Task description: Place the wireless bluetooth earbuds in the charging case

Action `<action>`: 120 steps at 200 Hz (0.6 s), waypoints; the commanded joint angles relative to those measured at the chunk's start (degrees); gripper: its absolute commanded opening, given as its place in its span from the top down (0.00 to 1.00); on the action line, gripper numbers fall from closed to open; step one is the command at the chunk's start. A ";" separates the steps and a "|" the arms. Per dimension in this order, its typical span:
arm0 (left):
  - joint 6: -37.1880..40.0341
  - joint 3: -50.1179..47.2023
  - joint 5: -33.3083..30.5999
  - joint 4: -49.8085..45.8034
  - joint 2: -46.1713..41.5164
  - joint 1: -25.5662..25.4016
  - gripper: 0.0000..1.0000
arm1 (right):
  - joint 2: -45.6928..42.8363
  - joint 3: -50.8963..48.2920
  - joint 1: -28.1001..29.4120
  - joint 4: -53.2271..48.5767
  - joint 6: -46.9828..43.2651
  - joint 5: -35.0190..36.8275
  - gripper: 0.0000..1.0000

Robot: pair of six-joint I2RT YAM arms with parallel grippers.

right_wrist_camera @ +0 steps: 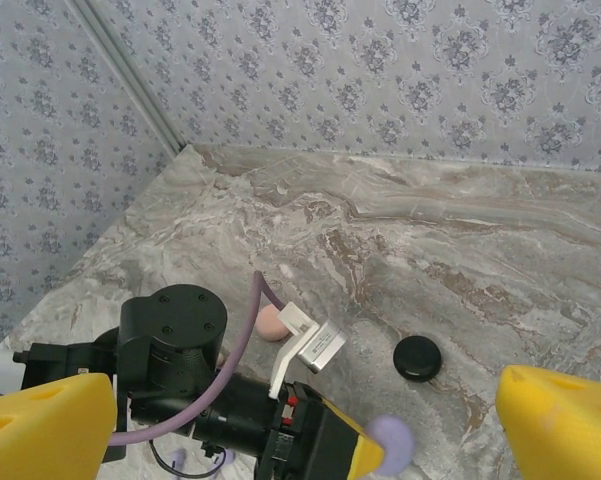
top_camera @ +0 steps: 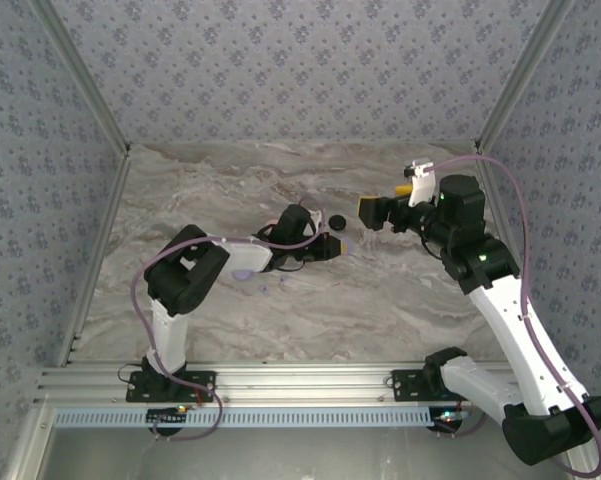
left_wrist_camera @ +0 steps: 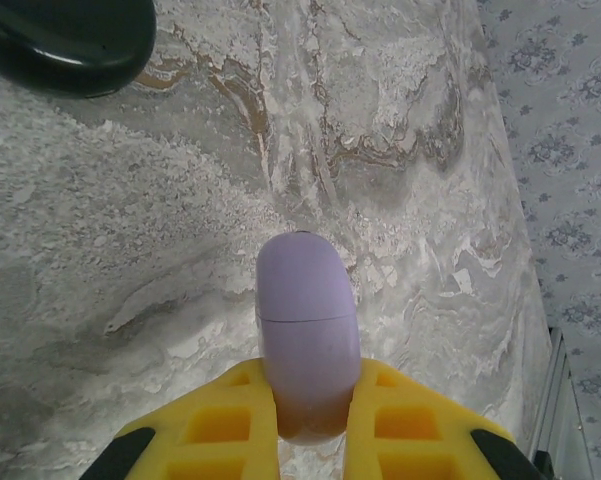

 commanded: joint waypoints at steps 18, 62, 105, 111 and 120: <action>-2.66 1.51 0.90 1.15 1.99 0.18 0.98 | -0.71 0.01 -0.45 -1.43 0.69 1.51 0.00; -3.43 1.16 0.52 1.47 3.26 0.48 0.85 | -0.75 0.29 -0.56 -2.02 0.70 2.03 0.00; -2.97 -0.02 -1.20 0.59 2.80 1.09 0.61 | -0.75 0.99 -0.72 -2.75 -0.08 2.81 0.00; -2.78 -0.16 -1.55 0.12 2.61 1.22 0.60 | -0.75 1.18 -0.75 -2.99 -0.29 2.95 0.00; -2.51 -0.50 -1.93 -0.17 2.15 1.43 0.58 | -0.72 1.46 -0.79 -3.41 -0.63 3.09 0.00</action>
